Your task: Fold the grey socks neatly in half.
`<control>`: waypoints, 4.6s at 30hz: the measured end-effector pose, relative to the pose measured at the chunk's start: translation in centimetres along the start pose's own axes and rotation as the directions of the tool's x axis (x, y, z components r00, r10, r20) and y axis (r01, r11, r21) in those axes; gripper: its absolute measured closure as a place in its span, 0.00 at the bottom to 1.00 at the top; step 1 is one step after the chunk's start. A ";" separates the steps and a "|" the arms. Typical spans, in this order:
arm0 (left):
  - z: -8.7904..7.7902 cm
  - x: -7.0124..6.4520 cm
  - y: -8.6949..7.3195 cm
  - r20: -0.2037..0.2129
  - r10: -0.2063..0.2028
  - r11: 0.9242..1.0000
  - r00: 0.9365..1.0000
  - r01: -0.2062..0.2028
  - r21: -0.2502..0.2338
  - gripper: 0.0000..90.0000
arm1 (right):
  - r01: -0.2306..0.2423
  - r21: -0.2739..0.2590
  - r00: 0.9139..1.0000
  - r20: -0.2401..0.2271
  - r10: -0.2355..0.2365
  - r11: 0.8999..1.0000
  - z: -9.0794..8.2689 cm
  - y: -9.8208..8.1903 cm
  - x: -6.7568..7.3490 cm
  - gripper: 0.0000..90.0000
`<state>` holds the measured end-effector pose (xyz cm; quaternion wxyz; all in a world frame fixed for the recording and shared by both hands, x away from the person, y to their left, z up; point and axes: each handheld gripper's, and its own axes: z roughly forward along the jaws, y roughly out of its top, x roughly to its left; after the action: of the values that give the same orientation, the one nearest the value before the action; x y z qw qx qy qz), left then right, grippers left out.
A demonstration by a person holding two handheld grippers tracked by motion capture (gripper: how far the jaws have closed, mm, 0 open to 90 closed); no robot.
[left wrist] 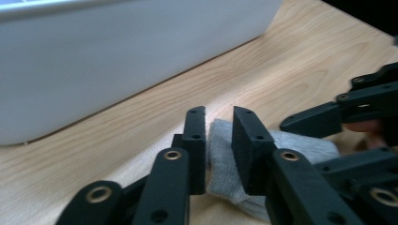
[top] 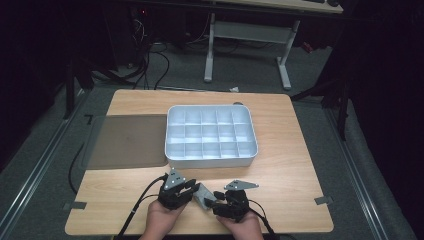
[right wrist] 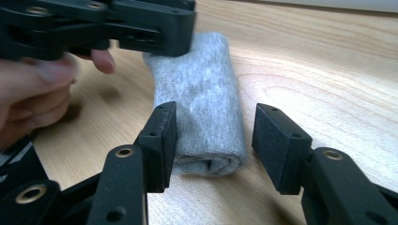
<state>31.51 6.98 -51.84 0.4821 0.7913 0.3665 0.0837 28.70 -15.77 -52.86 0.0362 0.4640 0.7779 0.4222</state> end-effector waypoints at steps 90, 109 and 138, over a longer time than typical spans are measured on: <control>-4.9 3.4 -2.7 -0.145 0.054 0.997 0.988 -0.061 -0.048 0.42 | 0.181 0.194 0.967 0.143 -0.210 0.964 -4.4 3.5 -2.2 0.79; -4.9 3.6 -2.8 -0.156 0.050 0.998 0.987 -0.055 -0.031 0.40 | 0.169 0.280 0.941 0.240 -0.239 0.945 -7.1 4.2 -4.4 0.79; -4.6 3.1 -2.9 -0.165 0.081 0.996 0.983 -0.087 -0.029 0.37 | 0.126 0.362 0.927 0.288 -0.239 0.924 -9.1 4.9 -6.6 0.79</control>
<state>30.02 13.03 -52.48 0.4606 0.7877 0.3696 0.1754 31.70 -25.34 -45.85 0.1247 0.4513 0.8619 0.1947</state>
